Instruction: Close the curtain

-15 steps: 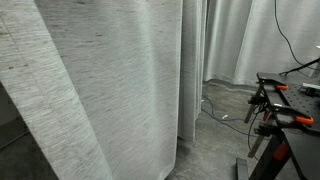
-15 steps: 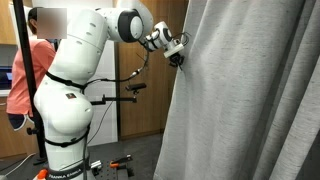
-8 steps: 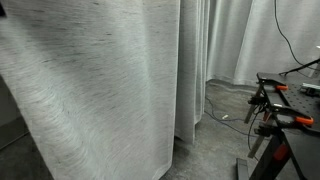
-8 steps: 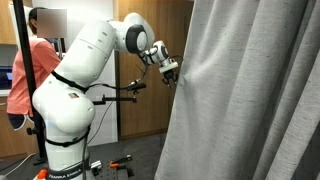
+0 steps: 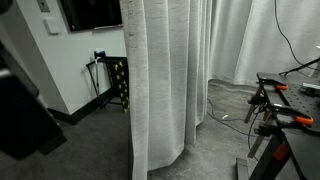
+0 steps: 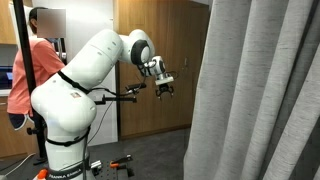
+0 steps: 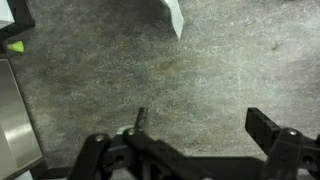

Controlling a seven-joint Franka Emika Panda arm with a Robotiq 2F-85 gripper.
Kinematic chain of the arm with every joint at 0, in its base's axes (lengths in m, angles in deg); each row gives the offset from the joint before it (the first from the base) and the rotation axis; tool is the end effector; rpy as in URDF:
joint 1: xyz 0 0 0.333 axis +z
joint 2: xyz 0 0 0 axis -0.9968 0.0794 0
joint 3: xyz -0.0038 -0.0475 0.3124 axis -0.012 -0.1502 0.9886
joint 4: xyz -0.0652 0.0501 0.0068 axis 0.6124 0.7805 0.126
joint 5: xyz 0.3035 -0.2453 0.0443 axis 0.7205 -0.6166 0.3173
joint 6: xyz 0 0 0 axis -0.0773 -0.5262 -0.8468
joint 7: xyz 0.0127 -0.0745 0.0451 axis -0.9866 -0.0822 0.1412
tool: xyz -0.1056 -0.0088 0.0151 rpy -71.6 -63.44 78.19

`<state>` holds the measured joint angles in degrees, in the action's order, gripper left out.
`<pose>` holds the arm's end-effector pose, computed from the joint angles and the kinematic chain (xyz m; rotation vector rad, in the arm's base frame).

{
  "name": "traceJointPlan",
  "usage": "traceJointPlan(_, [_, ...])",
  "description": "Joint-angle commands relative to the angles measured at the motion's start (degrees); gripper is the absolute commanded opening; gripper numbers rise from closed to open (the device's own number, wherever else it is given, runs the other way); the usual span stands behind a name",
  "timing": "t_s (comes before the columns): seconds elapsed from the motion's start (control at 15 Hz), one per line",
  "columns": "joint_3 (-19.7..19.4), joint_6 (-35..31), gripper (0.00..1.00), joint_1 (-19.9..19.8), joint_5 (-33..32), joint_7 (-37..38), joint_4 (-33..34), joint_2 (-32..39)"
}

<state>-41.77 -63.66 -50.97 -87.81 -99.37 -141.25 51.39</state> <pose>0.5398 0.5114 0.3116 2.2406 1.7182 0.1354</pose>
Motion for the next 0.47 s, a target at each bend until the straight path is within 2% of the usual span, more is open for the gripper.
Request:
traceJointPlan(0.0, [-1.53,6.77,1.00,1.87,2.39,-1.48,4.91,1.78])
traceJointPlan(0.07, [-0.33,2.74,1.00,0.39,0.81,-0.16,0.91,0.31])
traceJointPlan(0.4, [-0.66,4.46,1.00,0.86,1.24,-0.17,1.68,0.31])
